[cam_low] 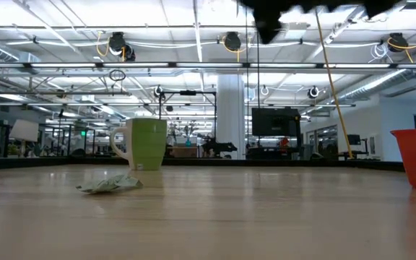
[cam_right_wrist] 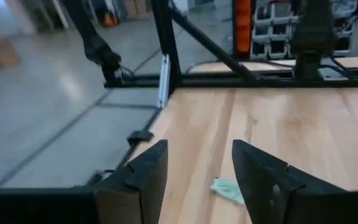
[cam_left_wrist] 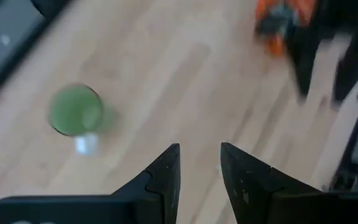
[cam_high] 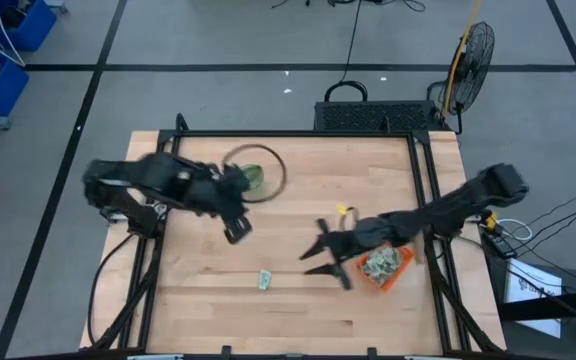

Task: Pick and place Stevia / Truvia into bins
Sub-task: Put the stevia packet into the orange basket

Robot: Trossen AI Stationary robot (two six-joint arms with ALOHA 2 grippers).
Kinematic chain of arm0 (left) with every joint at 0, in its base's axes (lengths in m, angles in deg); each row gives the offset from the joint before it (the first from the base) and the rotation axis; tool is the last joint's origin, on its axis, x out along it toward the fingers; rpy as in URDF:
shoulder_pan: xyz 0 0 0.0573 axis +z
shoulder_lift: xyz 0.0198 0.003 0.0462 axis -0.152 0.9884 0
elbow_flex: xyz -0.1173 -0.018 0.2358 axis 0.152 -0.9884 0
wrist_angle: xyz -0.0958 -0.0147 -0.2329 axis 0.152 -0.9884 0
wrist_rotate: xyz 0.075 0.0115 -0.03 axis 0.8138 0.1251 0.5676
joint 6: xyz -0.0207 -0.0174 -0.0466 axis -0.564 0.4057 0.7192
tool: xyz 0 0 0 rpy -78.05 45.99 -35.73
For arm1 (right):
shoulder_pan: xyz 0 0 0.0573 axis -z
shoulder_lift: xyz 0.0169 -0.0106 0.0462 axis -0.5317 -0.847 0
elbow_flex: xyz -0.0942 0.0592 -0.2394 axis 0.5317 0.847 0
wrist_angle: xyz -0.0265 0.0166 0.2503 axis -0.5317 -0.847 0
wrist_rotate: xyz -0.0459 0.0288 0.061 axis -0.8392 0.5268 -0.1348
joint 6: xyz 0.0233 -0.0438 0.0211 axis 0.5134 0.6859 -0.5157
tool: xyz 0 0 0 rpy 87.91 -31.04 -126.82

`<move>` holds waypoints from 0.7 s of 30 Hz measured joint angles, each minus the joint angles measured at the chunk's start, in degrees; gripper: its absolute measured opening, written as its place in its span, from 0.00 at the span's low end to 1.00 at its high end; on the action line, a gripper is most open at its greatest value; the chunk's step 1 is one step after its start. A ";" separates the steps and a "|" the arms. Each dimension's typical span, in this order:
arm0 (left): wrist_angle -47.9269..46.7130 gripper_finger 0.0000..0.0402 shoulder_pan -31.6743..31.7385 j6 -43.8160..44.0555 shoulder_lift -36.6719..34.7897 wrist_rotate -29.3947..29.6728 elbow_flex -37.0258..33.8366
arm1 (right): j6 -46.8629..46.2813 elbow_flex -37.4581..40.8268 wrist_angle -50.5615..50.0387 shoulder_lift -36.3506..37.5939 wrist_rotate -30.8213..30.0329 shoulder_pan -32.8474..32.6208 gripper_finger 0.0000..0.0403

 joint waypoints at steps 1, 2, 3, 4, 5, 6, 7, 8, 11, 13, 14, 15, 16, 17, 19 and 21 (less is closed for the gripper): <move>0.06 0.30 -0.17 0.03 -1.42 1.64 0.00 | 1.45 -2.53 -0.02 -3.06 0.92 0.69 0.42; 0.02 0.30 -0.33 0.07 -2.45 3.03 0.00 | 2.89 -5.00 -0.04 -6.16 1.45 1.21 0.42; -0.09 0.30 -0.29 0.02 -3.36 4.34 0.00 | 4.35 -7.60 -0.19 -9.29 2.34 1.59 0.42; -0.23 0.30 -0.25 -0.06 -4.55 5.71 0.00 | 5.66 -10.29 -0.15 -12.35 2.80 2.00 0.42; -0.21 0.30 -0.25 -0.05 -5.50 6.84 0.00 | 6.70 -12.72 -0.20 -15.21 2.82 2.36 0.42; -0.16 0.30 -0.27 -0.02 -6.17 7.65 0.00 | 7.53 -14.87 -0.61 -17.97 3.08 2.66 0.42; -0.14 0.30 -0.27 -0.02 -6.91 8.23 0.00 | 7.87 -16.83 -0.94 -20.31 3.96 2.99 0.42; -0.20 0.30 -0.27 0.02 -7.69 8.76 0.00 | 7.85 -18.52 -0.94 -22.59 5.39 3.38 0.42; -0.21 0.30 -0.27 -1.08 -8.66 8.87 0.00 | 8.06 -22.09 -0.44 -27.90 9.49 4.18 0.42; -0.21 0.30 -0.39 -2.77 -8.93 8.82 -0.02 | 9.09 -23.31 -0.41 -30.64 10.14 4.80 0.43; -0.21 0.30 -0.42 -3.50 -8.97 8.85 -0.02 | 9.71 -23.42 -0.46 -31.65 10.15 5.06 0.43; -0.23 0.30 -0.42 -4.27 -9.01 8.87 -0.02 | 10.18 -23.42 -0.89 -32.71 10.20 5.40 0.43; -0.23 0.30 -0.42 -5.24 -9.03 8.83 -0.02 | 10.23 -23.42 -0.80 -33.88 10.22 5.74 0.44; -0.21 0.30 -0.42 -6.31 -9.01 8.67 -0.02 | 10.23 -23.42 -0.66 -35.13 10.21 6.00 0.45; -0.23 0.30 -0.40 -8.61 -8.87 8.48 -0.02 | 10.21 -23.40 -0.43 -37.74 10.18 6.21 0.47; -0.23 0.30 -0.40 -10.37 -8.73 8.53 -0.02 | 10.39 -23.40 1.11 -40.72 10.18 6.14 0.49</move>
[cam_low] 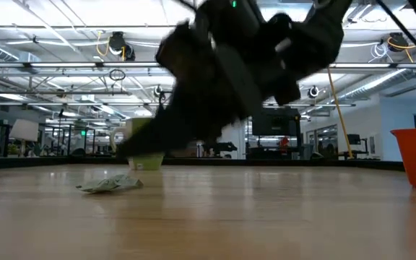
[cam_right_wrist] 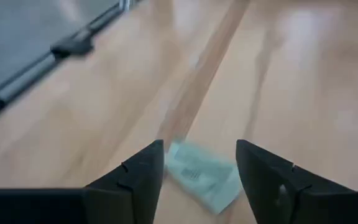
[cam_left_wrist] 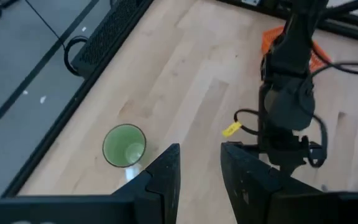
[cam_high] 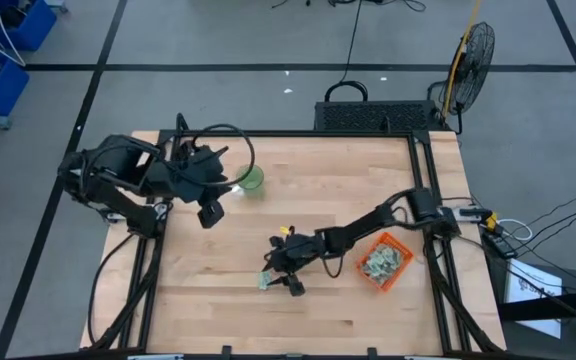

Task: Pick and place Stevia / Truvia into bins
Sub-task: Put the stevia packet into the orange basket

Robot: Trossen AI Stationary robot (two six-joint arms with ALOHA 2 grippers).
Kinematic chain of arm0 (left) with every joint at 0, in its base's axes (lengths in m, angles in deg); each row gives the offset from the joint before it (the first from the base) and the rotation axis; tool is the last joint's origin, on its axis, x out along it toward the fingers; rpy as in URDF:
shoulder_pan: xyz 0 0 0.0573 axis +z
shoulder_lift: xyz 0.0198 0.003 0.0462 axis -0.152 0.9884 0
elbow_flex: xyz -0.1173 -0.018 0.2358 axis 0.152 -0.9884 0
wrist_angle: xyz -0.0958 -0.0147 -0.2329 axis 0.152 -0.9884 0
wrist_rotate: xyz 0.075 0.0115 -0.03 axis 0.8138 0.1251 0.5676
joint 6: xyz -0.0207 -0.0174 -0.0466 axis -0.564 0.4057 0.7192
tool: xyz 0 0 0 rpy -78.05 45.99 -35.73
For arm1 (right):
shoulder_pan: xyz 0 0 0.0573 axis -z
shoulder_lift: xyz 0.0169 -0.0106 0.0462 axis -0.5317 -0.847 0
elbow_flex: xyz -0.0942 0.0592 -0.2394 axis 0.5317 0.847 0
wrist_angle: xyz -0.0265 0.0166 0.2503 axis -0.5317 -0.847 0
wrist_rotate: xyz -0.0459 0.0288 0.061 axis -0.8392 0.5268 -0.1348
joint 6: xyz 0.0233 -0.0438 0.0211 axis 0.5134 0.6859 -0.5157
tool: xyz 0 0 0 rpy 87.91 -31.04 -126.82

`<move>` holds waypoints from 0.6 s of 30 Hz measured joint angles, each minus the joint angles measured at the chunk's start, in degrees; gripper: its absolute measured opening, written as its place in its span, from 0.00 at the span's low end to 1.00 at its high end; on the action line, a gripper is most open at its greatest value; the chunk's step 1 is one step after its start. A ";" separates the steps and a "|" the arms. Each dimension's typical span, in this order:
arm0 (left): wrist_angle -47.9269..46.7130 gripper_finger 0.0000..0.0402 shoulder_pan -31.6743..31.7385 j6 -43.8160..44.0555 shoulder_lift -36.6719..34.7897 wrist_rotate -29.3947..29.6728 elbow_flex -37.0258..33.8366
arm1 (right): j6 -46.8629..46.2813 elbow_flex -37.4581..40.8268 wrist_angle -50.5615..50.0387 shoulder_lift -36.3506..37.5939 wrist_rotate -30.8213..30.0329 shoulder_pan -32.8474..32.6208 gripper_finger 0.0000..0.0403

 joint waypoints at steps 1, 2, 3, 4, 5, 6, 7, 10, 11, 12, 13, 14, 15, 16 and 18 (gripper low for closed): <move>0.00 0.30 0.00 -0.53 0.04 0.10 0.00 | -0.05 0.00 0.49 -1.47 0.02 -0.10 0.50; 0.00 0.30 0.00 -0.84 0.12 0.15 0.00 | -0.33 0.00 1.01 -2.94 0.01 -0.25 0.51; 0.00 0.30 0.02 -1.07 0.20 0.15 0.00 | -0.69 0.14 2.60 -4.05 -0.06 -0.27 0.52; 0.00 0.30 0.02 -1.52 0.22 0.21 0.00 | -1.10 -0.12 3.06 -4.79 0.05 -0.27 0.54; 0.00 0.30 0.02 -2.10 0.24 0.21 0.00 | -1.30 -0.13 4.03 -5.48 0.09 -0.25 0.55; 0.00 0.30 0.02 -2.72 0.25 0.20 0.00 | -1.21 -0.11 4.95 -6.20 0.01 -0.25 0.56; 0.00 0.30 0.02 -3.09 0.25 0.22 0.00 | -1.02 -0.13 5.78 -6.91 -0.42 -0.23 0.57; 0.00 0.30 0.02 -3.27 0.25 0.18 0.00 | -0.86 -0.17 5.49 -7.88 -4.23 -0.39 0.57; -0.02 0.30 0.02 -3.27 0.25 0.17 0.00 | -0.83 0.13 5.35 -8.04 -5.68 -0.45 0.56; 0.00 0.30 0.02 -3.33 0.27 0.15 0.00 | -0.88 0.48 4.73 -8.13 -7.14 -0.46 0.55; 0.00 0.30 0.02 -3.44 0.27 0.08 0.00 | -0.89 0.94 4.31 -8.23 -8.44 -0.45 0.54; -0.01 0.30 0.02 -3.66 0.27 -0.19 0.00 | -0.90 1.46 4.11 -8.27 -9.35 -0.41 0.52; -0.02 0.30 0.02 -4.00 0.27 -0.65 0.00 | -1.04 1.88 3.69 -8.27 -10.22 -0.36 0.49; -0.02 0.30 0.02 -4.51 0.27 -1.32 0.00 | -1.41 2.27 3.32 -8.27 -10.74 -0.35 0.46; -0.02 0.30 0.02 -5.64 0.29 -2.32 0.00 | -3.06 2.77 2.70 -8.27 -10.78 -0.27 0.39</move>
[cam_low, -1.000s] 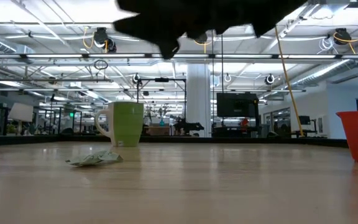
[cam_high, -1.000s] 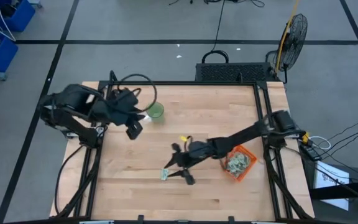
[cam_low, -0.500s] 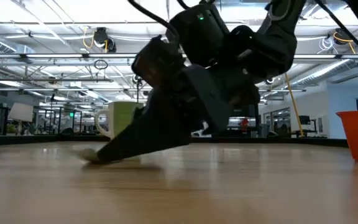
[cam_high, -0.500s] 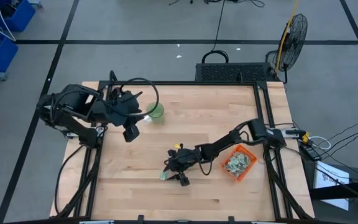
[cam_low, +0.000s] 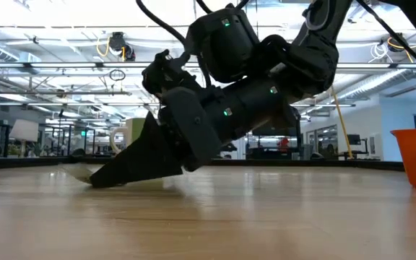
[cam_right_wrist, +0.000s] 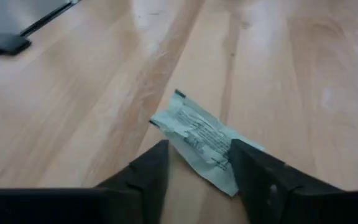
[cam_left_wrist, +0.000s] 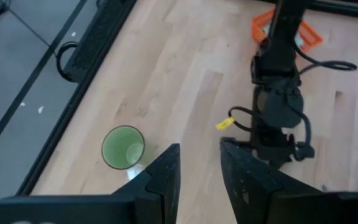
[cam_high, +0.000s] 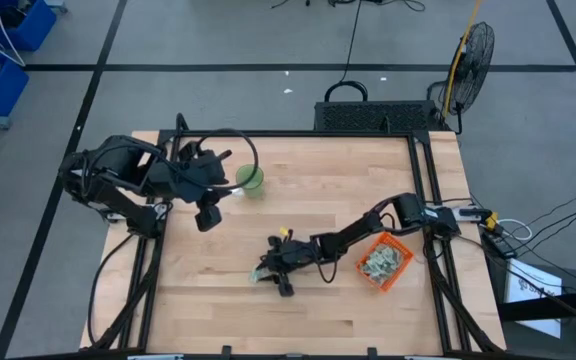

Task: Pick and place Stevia / Truvia into bins
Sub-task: Put the stevia packet into the orange basket, then return to Home Position

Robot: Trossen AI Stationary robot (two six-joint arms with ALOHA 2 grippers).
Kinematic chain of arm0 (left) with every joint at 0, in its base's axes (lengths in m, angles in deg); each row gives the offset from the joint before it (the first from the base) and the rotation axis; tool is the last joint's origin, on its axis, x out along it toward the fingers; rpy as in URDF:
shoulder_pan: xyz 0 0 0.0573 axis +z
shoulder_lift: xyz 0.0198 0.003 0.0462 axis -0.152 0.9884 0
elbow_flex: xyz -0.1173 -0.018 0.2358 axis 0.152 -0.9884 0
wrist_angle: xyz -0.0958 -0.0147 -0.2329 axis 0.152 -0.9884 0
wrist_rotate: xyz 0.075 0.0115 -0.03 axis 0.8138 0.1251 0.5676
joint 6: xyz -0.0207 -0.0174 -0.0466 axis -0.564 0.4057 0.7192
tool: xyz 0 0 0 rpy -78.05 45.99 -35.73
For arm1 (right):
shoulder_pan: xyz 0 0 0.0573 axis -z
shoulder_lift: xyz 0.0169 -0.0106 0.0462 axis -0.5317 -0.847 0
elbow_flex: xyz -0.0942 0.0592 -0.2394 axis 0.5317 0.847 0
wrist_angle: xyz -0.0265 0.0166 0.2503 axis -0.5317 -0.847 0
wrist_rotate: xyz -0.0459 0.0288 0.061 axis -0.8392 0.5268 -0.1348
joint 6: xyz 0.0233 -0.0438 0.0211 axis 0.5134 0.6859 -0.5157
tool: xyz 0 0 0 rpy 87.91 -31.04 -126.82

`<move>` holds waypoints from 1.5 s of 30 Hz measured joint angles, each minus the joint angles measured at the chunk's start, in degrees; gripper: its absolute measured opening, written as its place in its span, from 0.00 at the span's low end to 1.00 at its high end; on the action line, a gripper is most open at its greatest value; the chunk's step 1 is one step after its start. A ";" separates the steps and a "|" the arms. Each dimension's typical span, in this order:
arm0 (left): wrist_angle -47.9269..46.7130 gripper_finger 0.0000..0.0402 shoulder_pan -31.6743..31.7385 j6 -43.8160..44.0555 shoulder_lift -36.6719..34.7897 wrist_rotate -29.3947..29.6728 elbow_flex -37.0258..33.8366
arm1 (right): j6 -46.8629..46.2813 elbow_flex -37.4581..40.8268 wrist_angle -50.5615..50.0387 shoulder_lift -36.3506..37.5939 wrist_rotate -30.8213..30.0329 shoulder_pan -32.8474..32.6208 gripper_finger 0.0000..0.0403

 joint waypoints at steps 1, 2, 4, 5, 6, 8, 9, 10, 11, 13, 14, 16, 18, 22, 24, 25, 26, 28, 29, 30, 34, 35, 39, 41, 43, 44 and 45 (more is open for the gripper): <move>0.00 0.30 0.00 -0.68 -0.02 -0.27 -0.02 | -1.18 0.07 -0.20 0.00 0.00 0.06 0.35; 0.00 0.30 0.00 -1.35 0.00 -0.38 0.00 | -2.55 0.07 -0.45 0.00 -0.08 0.09 0.30; 0.00 0.30 -0.01 -2.65 -0.01 -0.40 -0.01 | -5.75 0.07 -0.41 -0.01 -0.23 0.09 0.21; 0.00 0.30 0.00 -3.26 -0.01 -0.40 0.00 | -7.48 0.10 -0.19 -0.03 -0.22 0.14 0.16; 0.00 0.30 0.00 -3.85 0.00 -0.40 -0.01 | -9.19 0.16 0.21 -0.07 -0.26 0.16 0.12; 0.00 0.30 0.00 -5.41 0.00 -0.40 0.00 | -11.45 0.26 0.50 0.94 -0.37 0.18 0.04; 0.00 0.30 0.00 -6.15 -0.02 -0.40 0.00 | -11.61 0.26 0.09 1.78 -0.39 0.14 0.02; 0.00 0.30 0.00 -6.95 -0.01 -0.40 0.00 | -11.51 0.26 0.34 2.84 -0.67 0.13 0.02; 0.02 0.30 0.00 -7.68 0.00 -0.40 0.00 | -10.96 0.33 -0.37 4.56 -1.36 0.09 0.03; 0.00 0.30 0.00 -8.98 0.00 -0.38 -0.02 | -8.75 0.48 -6.20 8.68 -2.65 0.01 0.04; 0.01 0.30 0.00 -9.68 0.00 -0.38 -0.02 | -6.62 0.62 -10.32 11.19 -3.68 -0.04 0.04; 0.00 0.30 0.00 -10.47 0.00 -0.36 -0.02 | -2.77 0.75 -18.75 17.29 -7.27 0.02 0.03; -0.02 0.30 0.00 -10.81 0.00 -0.30 -0.02 | -1.52 0.51 -27.26 24.51 -11.11 0.06 0.01; 0.00 0.30 0.00 -10.78 0.00 0.11 -0.02 | -3.34 0.41 -44.51 37.13 -16.40 -0.05 0.02; 0.00 0.30 0.00 -10.38 0.00 0.12 -0.02 | -5.94 0.50 -53.73 42.68 -18.98 -0.74 0.02; 0.00 0.30 0.00 -9.95 0.00 0.11 -0.02 | -8.06 0.45 -58.52 45.47 -20.29 -1.20 0.02; 0.00 0.30 0.00 -9.49 0.00 0.12 -0.02 | -10.92 0.37 -63.77 47.94 -21.42 -1.68 0.02; 0.00 0.30 0.00 -8.58 0.00 0.12 -0.02 | -18.45 0.33 -74.42 51.85 -22.46 -2.67 0.02; 0.00 0.30 0.00 -8.00 0.00 0.12 -0.02 | -22.70 0.38 -79.63 53.32 -22.31 -3.30 0.02; 0.00 0.30 0.00 -7.49 0.00 0.12 -0.02 | -26.80 0.50 -84.22 54.52 -22.27 -4.09 0.02; 0.02 0.30 0.00 -6.02 0.00 0.17 -0.02 | -36.82 0.42 -98.07 57.36 -19.81 -9.42 0.04; 0.04 0.30 0.00 -5.56 0.00 0.32 -0.02 | -38.09 0.42 -101.31 57.29 -18.44 -10.78 0.05; 0.22 0.30 0.00 -4.21 0.00 3.13 -0.02 | -43.57 1.90 -107.55 57.33 -17.64 -15.29 0.13; 0.24 0.30 0.00 -3.70 0.00 4.32 -0.02 | -45.47 3.91 -106.61 57.59 -17.35 -16.68 0.19; 0.24 0.30 0.00 -3.32 0.00 5.48 -0.02 | -46.56 6.03 -103.43 57.59 -15.60 -17.47 0.26; 0.26 0.30 0.00 -3.33 0.00 5.98 -0.02 | -47.32 7.32 -101.57 57.61 -14.64 -17.65 0.29; 0.26 0.30 0.00 -3.33 0.00 6.11 -0.02 | -48.25 8.67 -99.51 57.60 -13.31 -17.79 0.33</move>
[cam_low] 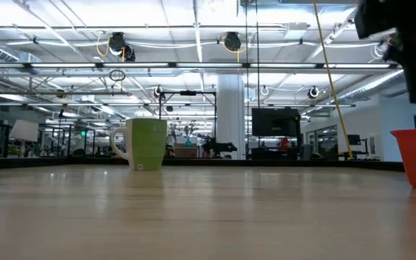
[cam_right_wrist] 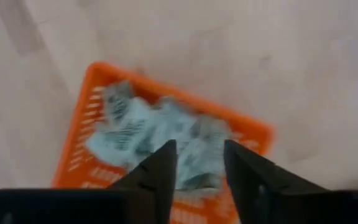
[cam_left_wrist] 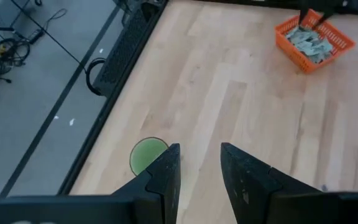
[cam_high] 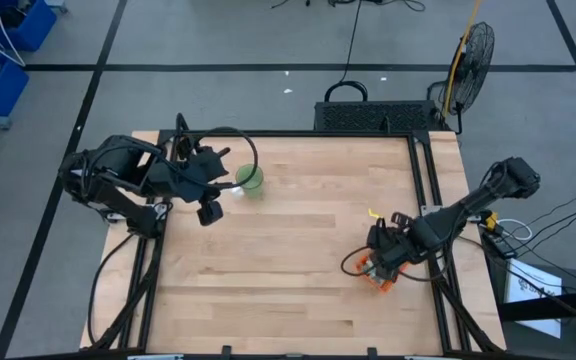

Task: Pick and place Stevia / Truvia into bins
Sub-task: Return to Home Position

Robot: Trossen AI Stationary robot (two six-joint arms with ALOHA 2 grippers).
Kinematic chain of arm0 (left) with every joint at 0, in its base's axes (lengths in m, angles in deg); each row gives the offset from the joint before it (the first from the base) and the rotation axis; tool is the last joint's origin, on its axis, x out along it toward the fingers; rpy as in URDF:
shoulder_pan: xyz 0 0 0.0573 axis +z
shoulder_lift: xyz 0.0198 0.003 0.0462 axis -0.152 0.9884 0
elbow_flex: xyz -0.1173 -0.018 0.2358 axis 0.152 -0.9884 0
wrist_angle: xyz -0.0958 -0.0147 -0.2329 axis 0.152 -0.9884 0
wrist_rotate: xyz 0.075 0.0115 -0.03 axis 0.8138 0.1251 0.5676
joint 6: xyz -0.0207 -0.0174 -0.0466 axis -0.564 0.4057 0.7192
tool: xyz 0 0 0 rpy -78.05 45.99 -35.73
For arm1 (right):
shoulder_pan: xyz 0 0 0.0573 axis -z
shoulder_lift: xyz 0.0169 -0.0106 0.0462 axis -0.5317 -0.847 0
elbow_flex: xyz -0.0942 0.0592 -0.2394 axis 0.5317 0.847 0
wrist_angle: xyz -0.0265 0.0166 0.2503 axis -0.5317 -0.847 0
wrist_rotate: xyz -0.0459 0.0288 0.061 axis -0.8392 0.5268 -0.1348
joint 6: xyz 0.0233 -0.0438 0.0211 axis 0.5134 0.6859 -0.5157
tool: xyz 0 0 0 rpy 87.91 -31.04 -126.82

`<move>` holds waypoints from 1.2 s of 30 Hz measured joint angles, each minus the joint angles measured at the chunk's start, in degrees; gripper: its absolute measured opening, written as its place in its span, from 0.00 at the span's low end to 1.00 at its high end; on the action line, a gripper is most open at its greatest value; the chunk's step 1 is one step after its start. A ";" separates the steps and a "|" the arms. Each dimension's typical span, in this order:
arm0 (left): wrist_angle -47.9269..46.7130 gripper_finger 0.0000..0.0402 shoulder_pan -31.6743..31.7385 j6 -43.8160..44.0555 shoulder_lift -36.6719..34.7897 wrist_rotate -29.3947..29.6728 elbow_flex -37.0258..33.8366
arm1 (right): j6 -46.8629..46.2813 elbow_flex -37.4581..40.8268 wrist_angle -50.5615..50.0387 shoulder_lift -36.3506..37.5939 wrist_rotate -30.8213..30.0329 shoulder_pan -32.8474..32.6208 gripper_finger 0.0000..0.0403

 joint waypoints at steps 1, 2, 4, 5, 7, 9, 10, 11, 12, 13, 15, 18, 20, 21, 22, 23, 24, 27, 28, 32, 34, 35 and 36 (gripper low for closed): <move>0.01 0.30 0.00 0.00 0.00 -0.01 0.00 | -0.79 1.42 1.77 -0.01 1.69 -0.15 0.36; 0.00 0.30 0.00 0.00 0.00 -0.09 0.00 | -1.32 2.79 3.32 -0.01 3.81 -0.22 0.39; 0.00 0.30 0.00 -0.02 0.00 -0.30 0.00 | -3.08 5.13 5.95 -0.01 8.09 -0.20 0.43; -0.08 0.30 0.00 -0.46 0.00 -0.33 0.00 | -4.36 6.00 6.49 -0.01 10.09 -0.20 0.44; -0.19 0.30 0.00 -3.16 0.00 -0.24 0.00 | -7.65 7.08 6.49 -0.01 13.54 -0.17 0.45; -0.20 0.30 0.00 -5.37 -0.39 -0.38 0.00 | -9.85 7.37 5.11 0.11 16.92 0.18 0.45; -0.20 0.30 0.00 -5.65 -0.51 -0.45 0.00 | -10.04 7.24 4.18 0.36 19.05 0.34 0.45; -0.22 0.30 0.00 -5.81 -0.80 -0.42 0.00 | -9.95 6.80 3.25 0.77 20.67 0.51 0.44; -0.20 0.30 0.00 -5.84 -1.28 -0.44 0.00 | -9.93 6.14 2.66 1.33 21.83 0.69 0.43; -0.20 0.30 0.00 -6.05 -1.84 -0.55 0.00 | -10.07 5.30 2.24 2.21 22.38 0.87 0.43; -0.21 0.30 0.16 -6.71 -3.58 -0.70 -0.02 | -10.53 3.14 1.79 4.48 22.44 0.99 0.42; -0.22 0.30 0.50 -7.08 -7.88 -0.90 -0.02 | -11.09 -0.26 1.37 9.32 22.46 1.01 0.42; -0.23 0.30 0.50 -6.33 -11.41 -0.90 -0.02 | -10.04 -1.58 1.44 13.23 22.49 1.01 0.42; -0.24 0.30 0.50 -6.03 -13.30 -0.90 -0.02 | -9.86 -1.82 1.76 15.23 22.43 0.99 0.42; -0.24 0.30 0.50 -5.77 -15.09 -0.90 0.00 | -9.92 -1.81 2.15 17.27 22.15 0.74 0.42; -0.24 0.30 0.48 -5.24 -16.85 -0.91 0.00 | -9.67 -1.60 2.31 19.43 21.51 0.34 0.42; -0.25 0.30 0.28 -4.57 -18.49 -1.05 -0.02 | -8.95 -1.33 2.17 21.43 20.78 -0.07 0.42; -0.23 0.30 -0.48 -3.82 -23.09 -2.08 -2.25 | -5.33 0.12 1.61 27.22 17.70 -0.33 0.41; -0.20 0.30 -0.73 -3.82 -24.72 -2.14 -3.80 | -4.54 0.91 2.28 29.01 15.03 -0.44 0.41; 1.86 0.30 -1.46 -3.20 -31.40 -0.80 -14.33 | 7.26 5.74 10.76 36.41 -6.35 -0.36 0.41; 6.10 0.30 -1.62 -2.40 -35.64 1.65 -21.87 | 16.66 8.99 20.28 40.30 -13.49 -0.06 0.42; 8.81 0.30 -1.62 -2.13 -37.81 2.27 -25.74 | 21.16 10.78 25.14 42.54 -13.75 0.07 0.42; 11.99 0.30 -1.62 -1.92 -40.25 2.38 -29.81 | 25.46 12.92 30.74 44.86 -12.88 0.17 0.42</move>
